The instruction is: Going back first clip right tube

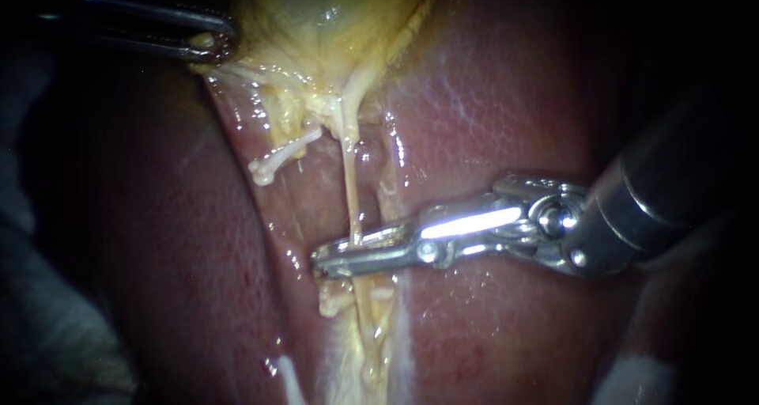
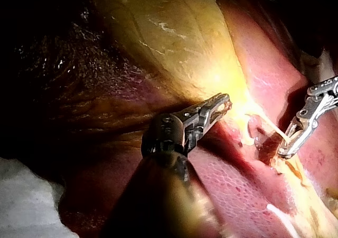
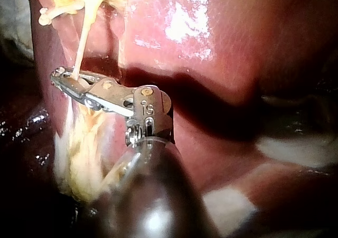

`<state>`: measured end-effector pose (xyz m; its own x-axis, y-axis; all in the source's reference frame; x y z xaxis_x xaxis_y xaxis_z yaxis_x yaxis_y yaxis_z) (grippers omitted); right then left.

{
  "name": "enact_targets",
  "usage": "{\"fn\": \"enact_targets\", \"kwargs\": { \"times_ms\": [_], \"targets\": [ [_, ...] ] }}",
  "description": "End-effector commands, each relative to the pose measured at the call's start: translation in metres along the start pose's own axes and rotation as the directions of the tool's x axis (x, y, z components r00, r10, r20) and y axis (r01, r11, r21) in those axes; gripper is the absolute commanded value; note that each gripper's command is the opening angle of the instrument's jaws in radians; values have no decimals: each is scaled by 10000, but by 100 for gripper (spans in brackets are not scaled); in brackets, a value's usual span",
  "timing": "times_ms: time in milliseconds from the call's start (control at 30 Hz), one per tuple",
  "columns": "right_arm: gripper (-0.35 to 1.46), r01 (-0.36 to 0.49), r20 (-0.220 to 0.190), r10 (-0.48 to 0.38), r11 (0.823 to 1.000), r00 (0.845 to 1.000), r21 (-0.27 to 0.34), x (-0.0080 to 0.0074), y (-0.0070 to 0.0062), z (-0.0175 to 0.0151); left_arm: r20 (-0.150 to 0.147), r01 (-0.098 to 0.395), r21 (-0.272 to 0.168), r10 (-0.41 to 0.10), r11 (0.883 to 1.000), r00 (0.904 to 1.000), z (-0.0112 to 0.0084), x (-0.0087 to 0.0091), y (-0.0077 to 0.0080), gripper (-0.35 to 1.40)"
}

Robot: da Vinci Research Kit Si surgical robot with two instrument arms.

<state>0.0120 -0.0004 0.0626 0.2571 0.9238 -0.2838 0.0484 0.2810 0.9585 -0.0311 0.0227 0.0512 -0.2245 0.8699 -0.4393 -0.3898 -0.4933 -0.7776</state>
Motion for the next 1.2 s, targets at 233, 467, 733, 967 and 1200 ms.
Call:
{"fn": "enact_targets", "kwargs": {
  "times_ms": [233, 467, 733, 967, 1200],
  "targets": [
    [40, 1476, 563, -1446, 9876, 9879, -533, -14, 18, 13, -2, 1, 2, -1, 10000, 10000, 1, 0, 0, -35],
    [47, 2458, 477, -2419, 9632, 9691, -1092, -11, 34, 10, -2, 1, 1, -1, 10000, 10000, 1, 0, 0, -35],
    [49, 3897, 414, -3888, 9037, 9204, -1773, -13, 31, -6, 0, 0, -1, 0, 10000, 10000, 0, 0, 0, -35],
    [49, 5702, 1479, -5514, 8047, 8211, -1654, -4, 7, -37, 3, 0, -7, 0, 10000, 10000, -1, 0, 0, -35],
    [50, 6784, 2416, -6368, 7136, 7322, -1749, 15, -29, -77, 3, 0, -9, 0, 10000, 10000, -1, 0, 0, -35]
  ]
}}
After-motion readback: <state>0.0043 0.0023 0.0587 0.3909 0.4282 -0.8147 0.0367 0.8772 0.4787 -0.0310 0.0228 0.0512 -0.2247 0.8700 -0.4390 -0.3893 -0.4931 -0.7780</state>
